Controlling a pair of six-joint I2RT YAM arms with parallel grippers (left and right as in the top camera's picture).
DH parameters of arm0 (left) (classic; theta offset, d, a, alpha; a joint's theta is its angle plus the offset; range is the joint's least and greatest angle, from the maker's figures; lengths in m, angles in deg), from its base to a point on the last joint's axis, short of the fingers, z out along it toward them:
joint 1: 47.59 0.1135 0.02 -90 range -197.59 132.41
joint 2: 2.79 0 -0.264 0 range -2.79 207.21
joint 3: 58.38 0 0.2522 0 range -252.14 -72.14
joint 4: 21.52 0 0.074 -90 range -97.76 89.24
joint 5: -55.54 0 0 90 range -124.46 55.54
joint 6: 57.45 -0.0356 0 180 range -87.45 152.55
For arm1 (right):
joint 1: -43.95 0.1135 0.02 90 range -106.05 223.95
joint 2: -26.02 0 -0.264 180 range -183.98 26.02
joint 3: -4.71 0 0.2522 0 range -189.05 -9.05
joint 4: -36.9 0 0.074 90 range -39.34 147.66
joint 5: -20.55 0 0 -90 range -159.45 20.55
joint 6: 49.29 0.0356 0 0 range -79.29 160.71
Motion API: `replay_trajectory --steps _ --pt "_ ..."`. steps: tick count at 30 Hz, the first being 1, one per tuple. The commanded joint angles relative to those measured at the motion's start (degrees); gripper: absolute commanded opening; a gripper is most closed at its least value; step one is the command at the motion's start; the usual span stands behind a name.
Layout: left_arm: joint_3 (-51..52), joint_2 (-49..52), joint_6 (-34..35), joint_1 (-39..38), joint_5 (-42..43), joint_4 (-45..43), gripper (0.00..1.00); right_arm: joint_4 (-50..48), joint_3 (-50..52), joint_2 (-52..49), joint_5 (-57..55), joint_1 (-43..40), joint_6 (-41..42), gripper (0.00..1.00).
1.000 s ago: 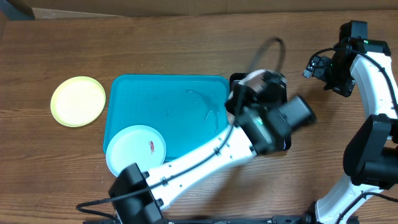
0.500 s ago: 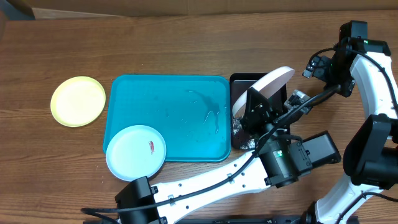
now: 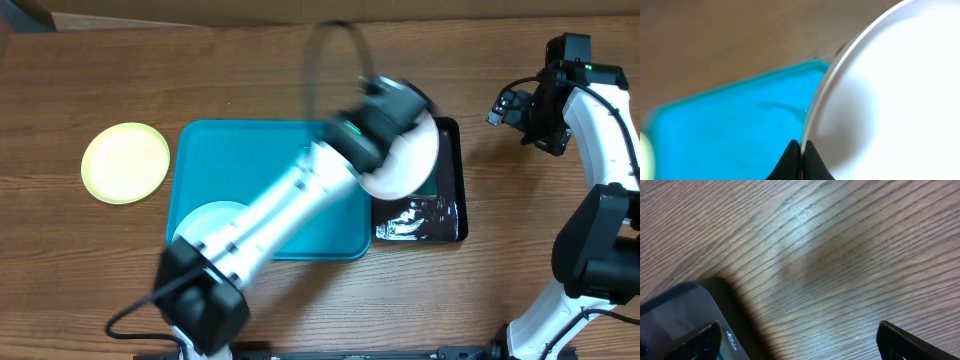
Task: Clean dirty plates on tray and stack at the side
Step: 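Swing the held white plate left over the yellow plate, then lower the white plate onto the yellow plate and release it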
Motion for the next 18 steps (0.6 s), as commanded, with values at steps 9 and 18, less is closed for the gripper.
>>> replay_trajectory --steps 9,18 --pt "-1.38 0.09 2.08 41.13 48.96 6.91 0.04 -0.35 -0.42 0.92 0.26 -0.17 0.2 1.0" --pt "2.56 0.09 2.1 67.38 37.51 11.65 0.04 -0.37 -0.42 0.92 0.26 -0.17 0.2 1.0"
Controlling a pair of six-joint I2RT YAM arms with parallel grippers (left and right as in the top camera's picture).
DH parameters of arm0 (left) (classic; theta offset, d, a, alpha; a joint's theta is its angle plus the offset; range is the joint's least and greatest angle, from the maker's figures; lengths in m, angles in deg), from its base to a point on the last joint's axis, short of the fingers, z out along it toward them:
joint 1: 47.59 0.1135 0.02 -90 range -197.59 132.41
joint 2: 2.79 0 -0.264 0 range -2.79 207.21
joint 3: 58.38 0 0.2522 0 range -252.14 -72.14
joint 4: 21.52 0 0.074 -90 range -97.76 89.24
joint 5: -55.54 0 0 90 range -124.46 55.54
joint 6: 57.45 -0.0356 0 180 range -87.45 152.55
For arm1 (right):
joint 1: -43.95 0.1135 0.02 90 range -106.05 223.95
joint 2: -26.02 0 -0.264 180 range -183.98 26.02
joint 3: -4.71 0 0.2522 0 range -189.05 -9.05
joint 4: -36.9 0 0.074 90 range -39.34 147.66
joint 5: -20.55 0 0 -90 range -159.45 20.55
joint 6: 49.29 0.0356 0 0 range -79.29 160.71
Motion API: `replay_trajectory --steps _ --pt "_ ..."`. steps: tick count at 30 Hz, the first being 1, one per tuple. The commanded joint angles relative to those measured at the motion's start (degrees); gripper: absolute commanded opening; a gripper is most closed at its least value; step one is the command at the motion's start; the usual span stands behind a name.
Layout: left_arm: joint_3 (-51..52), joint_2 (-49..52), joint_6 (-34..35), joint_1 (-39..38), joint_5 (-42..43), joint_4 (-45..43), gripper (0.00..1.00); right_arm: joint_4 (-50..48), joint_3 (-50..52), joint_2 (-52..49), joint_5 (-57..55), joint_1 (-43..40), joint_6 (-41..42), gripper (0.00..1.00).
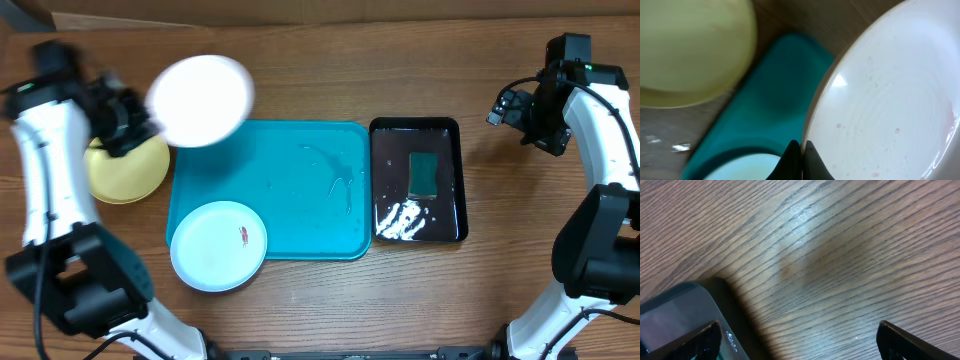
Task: Clean dirty plates on tray and stack at the side
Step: 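Lower the white plate onto the yellow plate and release it, then move the left gripper down to the lower white plate's left rim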
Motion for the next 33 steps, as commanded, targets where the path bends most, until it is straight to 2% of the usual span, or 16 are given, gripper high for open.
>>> replay_trajectory --steps 1,6,10,14,19,24,25,27,28,30,33 --pt "3.34 -0.02 1.03 7.78 -4.52 -0.02 0.04 -0.33 -0.42 0.92 0.31 -0.17 0.17 1.0" --pt "10.84 -0.02 5.09 16.83 -8.92 -5.16 0.04 -0.33 -0.42 0.92 0.31 -0.17 0.17 1.0" --pt "17.27 0.0 6.16 21.07 -9.44 -10.99 0.04 -0.33 -0.42 0.92 0.31 -0.17 0.17 1.0" --pt "21.11 0.0 5.97 22.47 -9.22 -16.65 0.04 -0.33 -0.42 0.92 0.31 -0.17 0.17 1.0" --pt "21.81 -0.02 5.88 21.42 -9.77 -18.82 0.06 -0.33 -0.42 0.92 0.31 -0.17 0.17 1.0" --pt "21.84 0.0 5.92 20.79 -9.88 -20.55 0.26 -0.33 -0.42 0.92 0.31 -0.17 0.17 1.0" --pt "21.84 0.0 5.92 20.79 -9.88 -20.7 0.35 -0.33 -0.42 0.92 0.31 -0.17 0.17 1.0" --pt "21.81 0.0 5.9 20.79 -9.62 -20.65 0.66 -0.33 -0.42 0.92 0.31 -0.17 0.17 1.0" --pt "21.84 0.0 5.92 20.79 -8.66 -20.28 0.75 -0.33 -0.42 0.92 0.31 -0.17 0.17 1.0" --pt "21.81 -0.02 5.9 20.76 -5.22 -19.45 0.8 -0.33 -0.42 0.92 0.31 -0.17 0.17 1.0" --pt "21.81 -0.02 5.25 20.09 1.33 -16.2 0.78 -0.31 -0.42 0.92 0.31 -0.17 0.17 1.0"
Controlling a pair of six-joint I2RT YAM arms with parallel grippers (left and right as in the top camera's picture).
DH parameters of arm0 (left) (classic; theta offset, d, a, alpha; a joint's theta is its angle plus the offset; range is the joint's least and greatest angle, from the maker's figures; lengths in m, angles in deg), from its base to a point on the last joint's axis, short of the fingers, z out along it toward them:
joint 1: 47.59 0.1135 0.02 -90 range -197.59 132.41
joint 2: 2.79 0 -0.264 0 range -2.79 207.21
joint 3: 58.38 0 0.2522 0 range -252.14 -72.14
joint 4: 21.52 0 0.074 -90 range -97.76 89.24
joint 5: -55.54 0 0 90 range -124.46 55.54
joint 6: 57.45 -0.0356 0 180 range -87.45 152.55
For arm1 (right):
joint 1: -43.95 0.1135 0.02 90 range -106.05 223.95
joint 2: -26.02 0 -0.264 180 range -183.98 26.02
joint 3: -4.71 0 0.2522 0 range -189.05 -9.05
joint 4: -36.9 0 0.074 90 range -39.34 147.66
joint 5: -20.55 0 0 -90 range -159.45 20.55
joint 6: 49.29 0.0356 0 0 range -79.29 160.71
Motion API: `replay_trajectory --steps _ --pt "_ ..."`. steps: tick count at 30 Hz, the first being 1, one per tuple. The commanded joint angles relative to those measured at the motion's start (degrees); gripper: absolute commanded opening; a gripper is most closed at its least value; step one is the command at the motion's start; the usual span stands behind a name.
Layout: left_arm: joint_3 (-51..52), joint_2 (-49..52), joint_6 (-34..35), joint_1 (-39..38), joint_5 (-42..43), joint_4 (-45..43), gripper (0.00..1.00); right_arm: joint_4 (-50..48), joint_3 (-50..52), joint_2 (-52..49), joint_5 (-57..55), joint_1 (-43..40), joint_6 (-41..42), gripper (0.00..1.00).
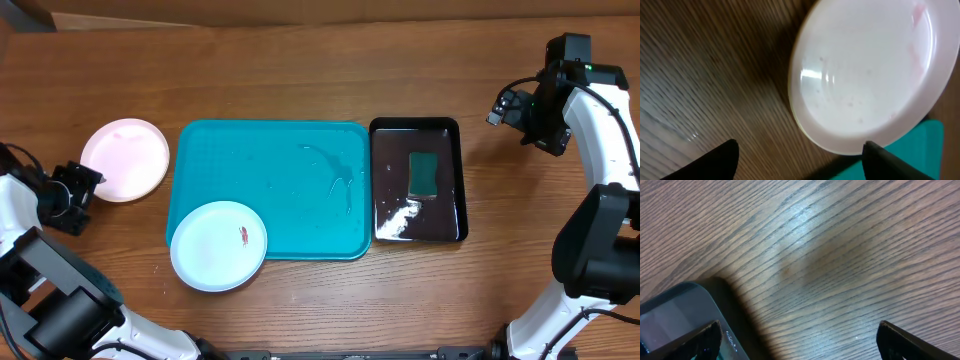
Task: Clean dirty plates on tray and stack at the side
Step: 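Move the left gripper down to the lower white plate's left rim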
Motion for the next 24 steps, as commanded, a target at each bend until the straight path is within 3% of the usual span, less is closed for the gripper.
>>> replay_trajectory --steps 1,3,8,14,24 --pt "0.28 -0.04 -1.7 -1.38 8.72 4.09 0.75 -0.31 -0.42 0.92 0.28 -0.17 0.17 1.0" --pt "0.28 -0.24 -3.08 -2.54 8.63 8.17 0.68 -0.33 -0.42 0.92 0.28 -0.17 0.17 1.0" --pt "0.33 -2.56 -5.01 -5.79 4.98 20.41 0.63 -0.33 -0.42 0.92 0.28 -0.17 0.2 1.0" --pt "0.48 -10.01 -5.44 -6.36 -0.35 28.57 0.54 -0.33 -0.42 0.92 0.28 -0.17 0.17 1.0" --pt "15.67 -35.1 -4.87 -11.26 -1.03 29.73 0.57 -0.31 -0.42 0.92 0.28 -0.17 0.17 1.0"
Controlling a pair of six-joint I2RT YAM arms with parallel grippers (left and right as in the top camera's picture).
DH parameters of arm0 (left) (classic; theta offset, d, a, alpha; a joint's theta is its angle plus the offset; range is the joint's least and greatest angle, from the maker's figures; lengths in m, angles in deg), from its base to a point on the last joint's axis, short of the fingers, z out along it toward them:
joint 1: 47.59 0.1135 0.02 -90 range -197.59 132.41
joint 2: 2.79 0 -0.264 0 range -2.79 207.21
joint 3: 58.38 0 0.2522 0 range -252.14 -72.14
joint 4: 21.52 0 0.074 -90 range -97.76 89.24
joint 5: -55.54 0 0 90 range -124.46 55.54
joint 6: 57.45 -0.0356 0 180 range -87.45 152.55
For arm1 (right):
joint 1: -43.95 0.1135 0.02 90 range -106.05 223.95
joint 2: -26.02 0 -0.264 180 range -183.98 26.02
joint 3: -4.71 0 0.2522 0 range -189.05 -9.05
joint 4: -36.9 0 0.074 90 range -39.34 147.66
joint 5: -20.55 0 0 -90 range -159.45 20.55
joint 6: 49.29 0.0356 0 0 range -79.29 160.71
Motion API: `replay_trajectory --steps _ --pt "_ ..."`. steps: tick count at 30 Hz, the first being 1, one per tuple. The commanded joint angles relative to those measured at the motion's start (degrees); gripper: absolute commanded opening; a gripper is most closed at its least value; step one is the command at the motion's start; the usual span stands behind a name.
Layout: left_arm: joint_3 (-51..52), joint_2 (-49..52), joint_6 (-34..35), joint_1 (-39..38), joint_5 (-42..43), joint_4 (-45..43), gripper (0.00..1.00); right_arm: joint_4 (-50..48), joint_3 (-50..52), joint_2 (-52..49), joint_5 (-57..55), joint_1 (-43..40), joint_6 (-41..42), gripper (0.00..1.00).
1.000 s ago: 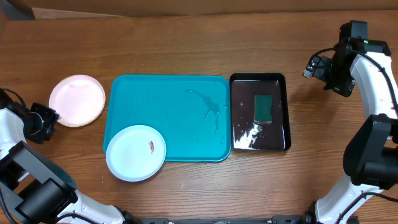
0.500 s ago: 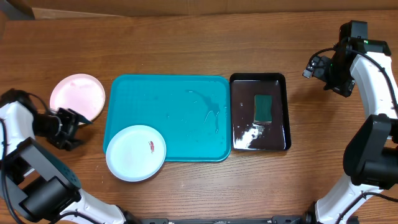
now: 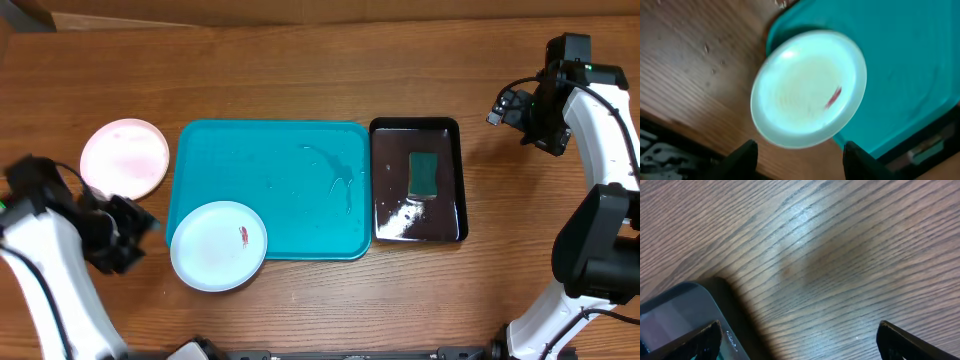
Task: Clean dirty plates on tray and stack at the side
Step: 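Move the left gripper down to the lower white plate's left rim, then grasp the lower white plate's rim with the left gripper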
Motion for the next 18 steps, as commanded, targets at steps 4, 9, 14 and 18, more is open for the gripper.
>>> replay_trajectory --steps 4,9,14,18 --pt "15.15 -12.46 2.05 -3.34 -2.97 -4.72 0.57 -0.26 -0.42 0.92 0.31 -0.17 0.2 1.0" --pt "24.2 -15.19 8.0 -3.41 -6.64 -11.96 0.48 -0.28 -0.42 0.92 0.31 -0.17 0.2 1.0" --pt "27.41 -13.51 10.51 -3.41 -6.95 -16.09 0.42 -0.26 -0.42 0.92 0.31 -0.17 0.2 1.0" --pt "28.81 -11.37 10.45 -3.41 -6.97 -18.36 0.42 -0.26 -0.42 0.92 0.31 -0.17 0.2 1.0"
